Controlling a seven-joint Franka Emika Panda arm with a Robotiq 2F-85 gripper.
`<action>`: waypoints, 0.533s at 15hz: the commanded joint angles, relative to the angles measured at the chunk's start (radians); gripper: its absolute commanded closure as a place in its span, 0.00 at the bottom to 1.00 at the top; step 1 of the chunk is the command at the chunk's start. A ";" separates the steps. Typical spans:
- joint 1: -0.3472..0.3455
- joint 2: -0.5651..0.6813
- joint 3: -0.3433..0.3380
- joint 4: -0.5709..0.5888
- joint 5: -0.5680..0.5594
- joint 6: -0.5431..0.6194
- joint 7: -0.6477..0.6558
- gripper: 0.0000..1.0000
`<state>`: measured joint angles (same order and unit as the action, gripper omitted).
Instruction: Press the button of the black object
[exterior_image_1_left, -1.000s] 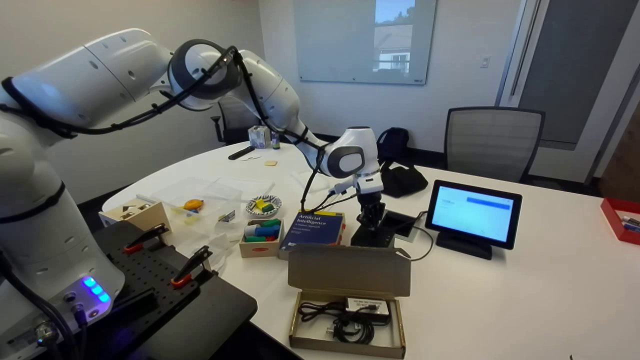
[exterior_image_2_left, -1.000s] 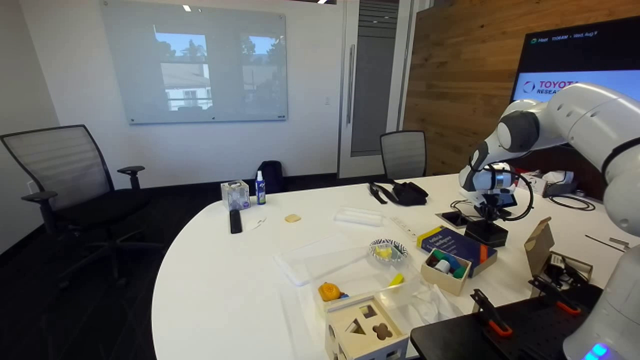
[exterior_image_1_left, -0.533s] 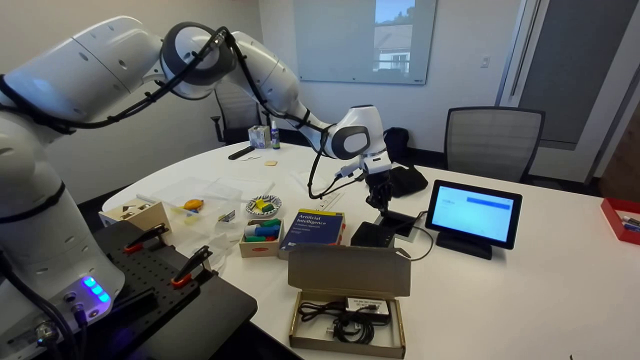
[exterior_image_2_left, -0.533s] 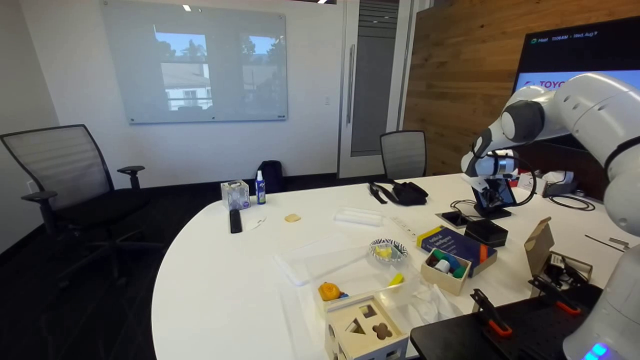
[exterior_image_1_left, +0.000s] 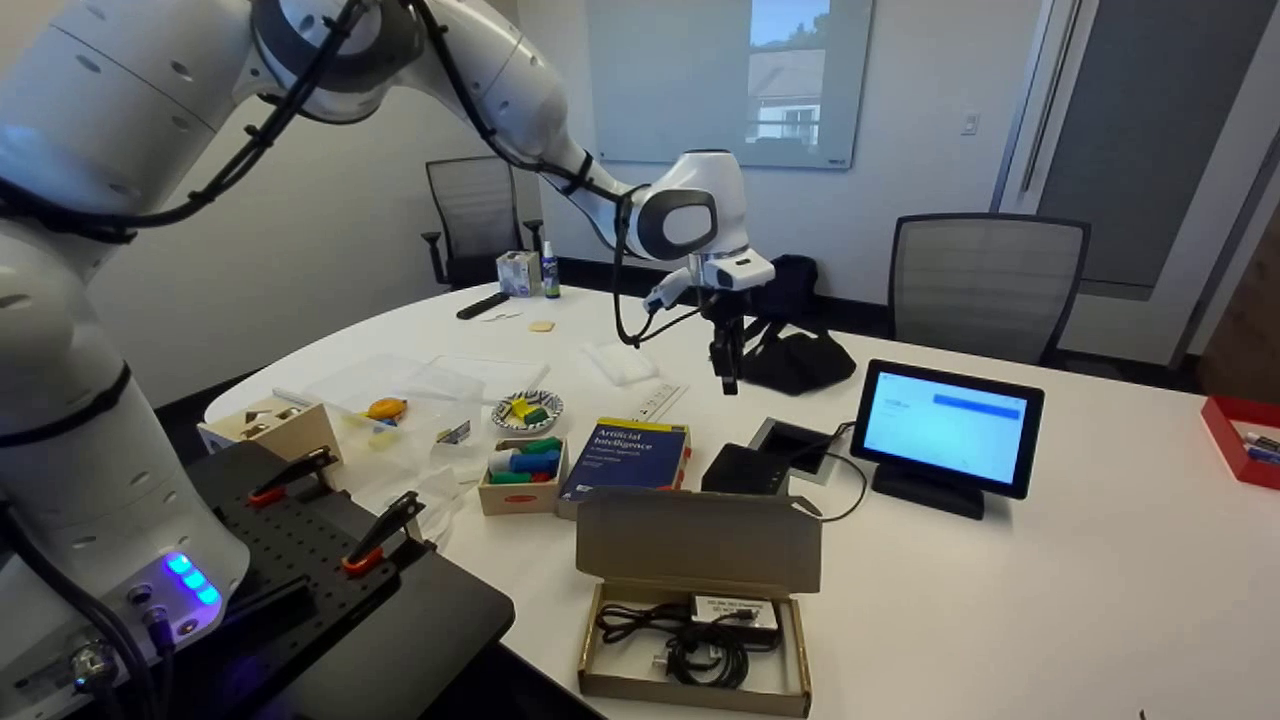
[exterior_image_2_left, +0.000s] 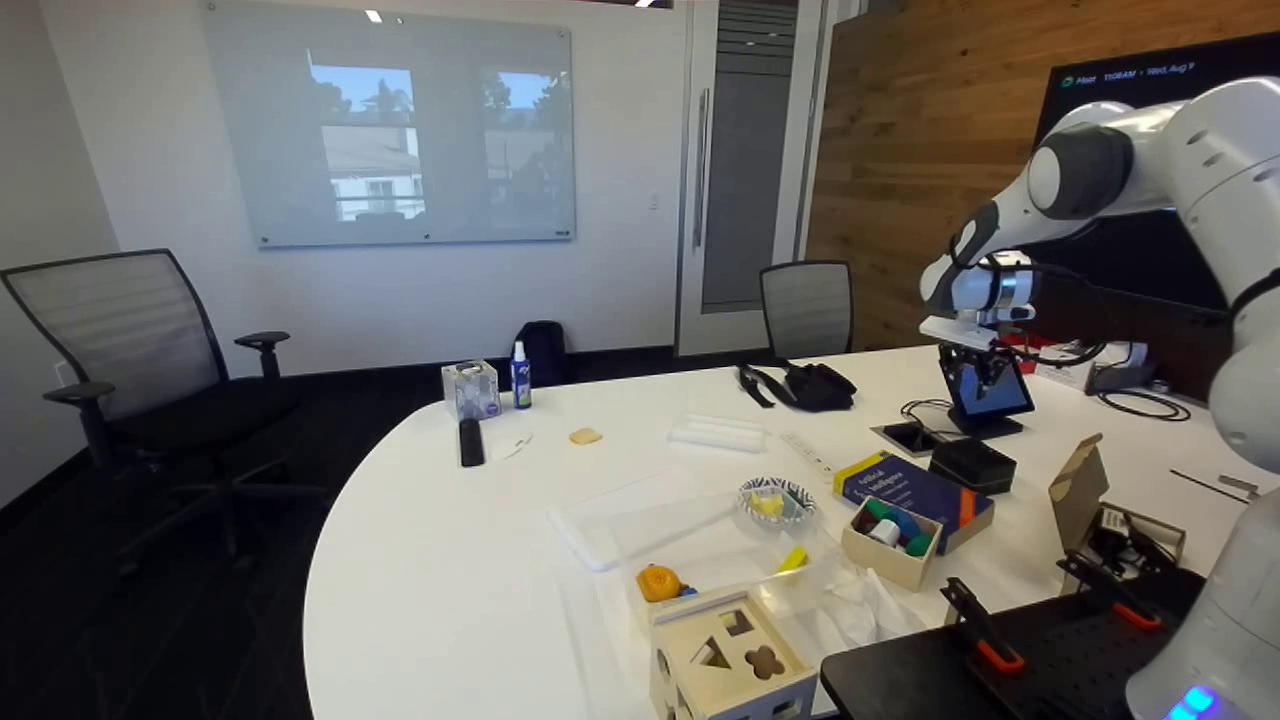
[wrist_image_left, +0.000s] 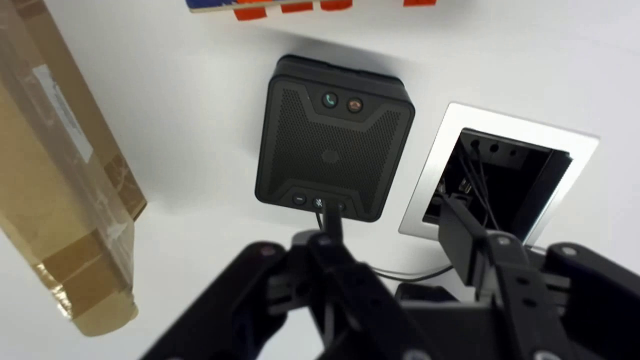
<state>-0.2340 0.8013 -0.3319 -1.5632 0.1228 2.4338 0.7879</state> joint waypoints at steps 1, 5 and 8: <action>0.041 -0.180 0.016 -0.236 -0.048 0.036 -0.145 0.14; 0.091 -0.305 0.011 -0.428 -0.100 0.117 -0.264 0.00; 0.123 -0.392 0.008 -0.583 -0.124 0.217 -0.324 0.00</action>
<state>-0.1424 0.5406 -0.3211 -1.9531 0.0320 2.5575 0.5241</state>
